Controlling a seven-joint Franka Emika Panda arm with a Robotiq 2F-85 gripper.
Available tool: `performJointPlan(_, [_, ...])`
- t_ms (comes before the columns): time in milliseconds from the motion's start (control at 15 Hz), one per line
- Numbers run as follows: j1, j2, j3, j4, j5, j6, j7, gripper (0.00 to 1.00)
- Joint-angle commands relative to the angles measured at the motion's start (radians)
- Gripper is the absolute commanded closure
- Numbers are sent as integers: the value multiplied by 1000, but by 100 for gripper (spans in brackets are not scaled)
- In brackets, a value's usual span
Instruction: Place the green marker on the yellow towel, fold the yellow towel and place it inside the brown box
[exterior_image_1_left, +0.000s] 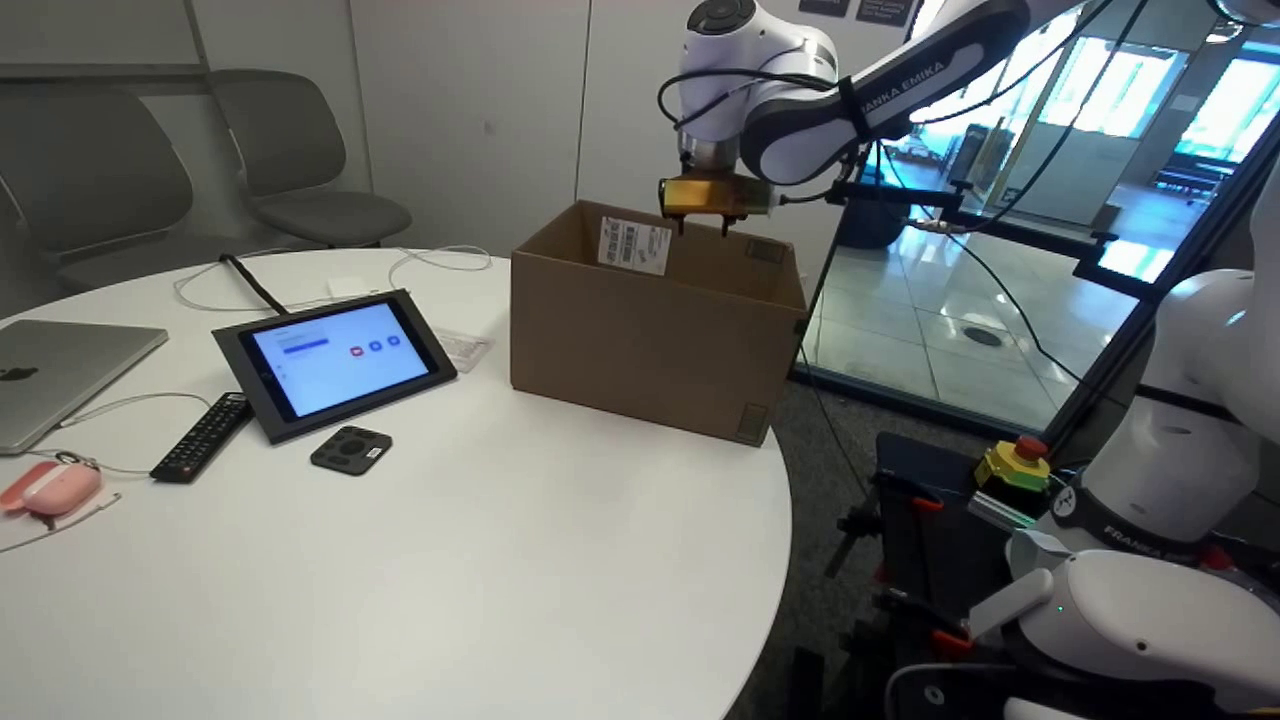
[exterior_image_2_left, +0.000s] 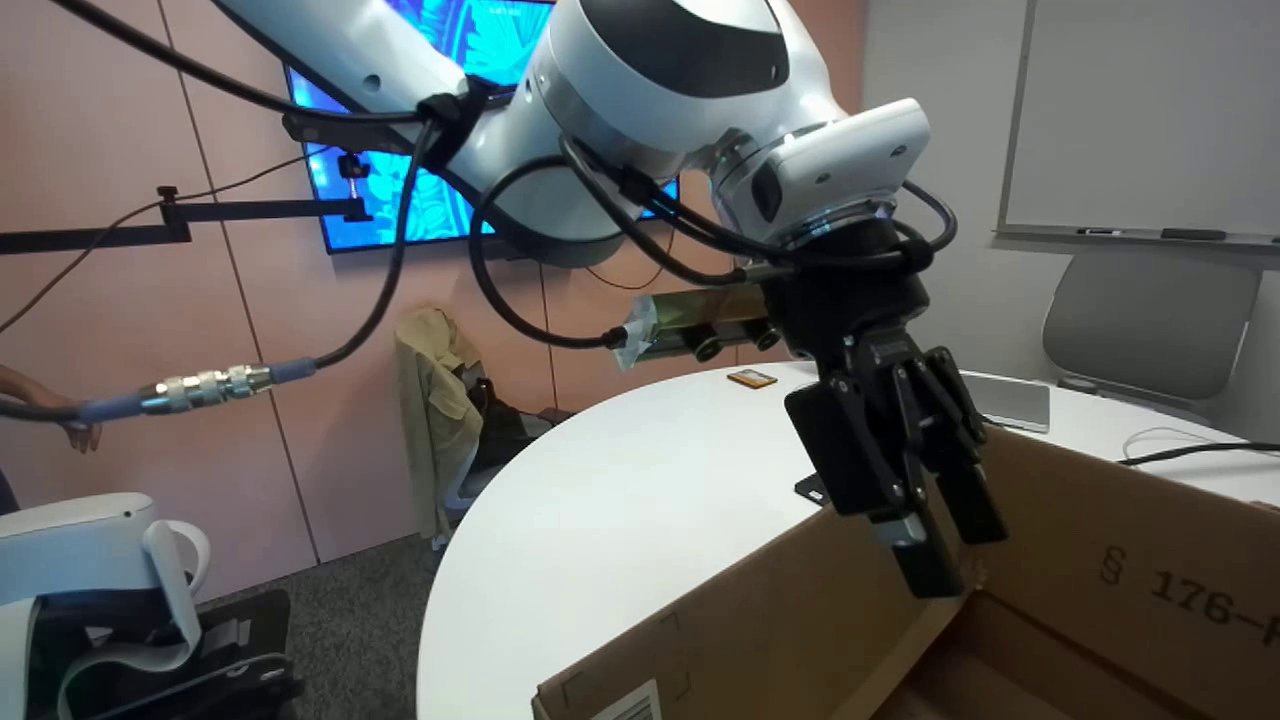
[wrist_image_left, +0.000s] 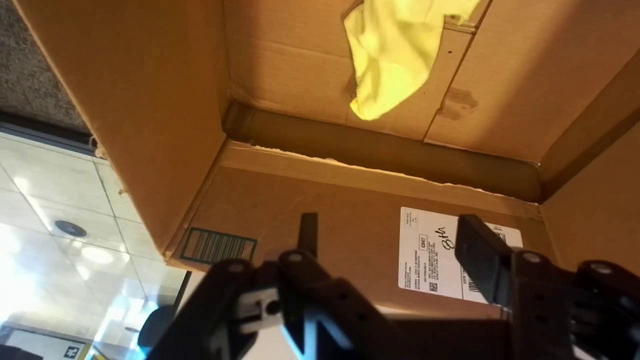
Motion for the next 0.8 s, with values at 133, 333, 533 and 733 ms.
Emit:
performJointPlan(133, [-16, -41, 59, -21, 47, 19, -108, 0])
performJointPlan(333, [-4, -129, 105, -97, 130, 44, -257, 0])
performJointPlan(533, [5, -225, 149, -146, 243, 7, -436, 0])
performJointPlan(733, [6, -334, 178, -187, 384, -51, -650, 0])
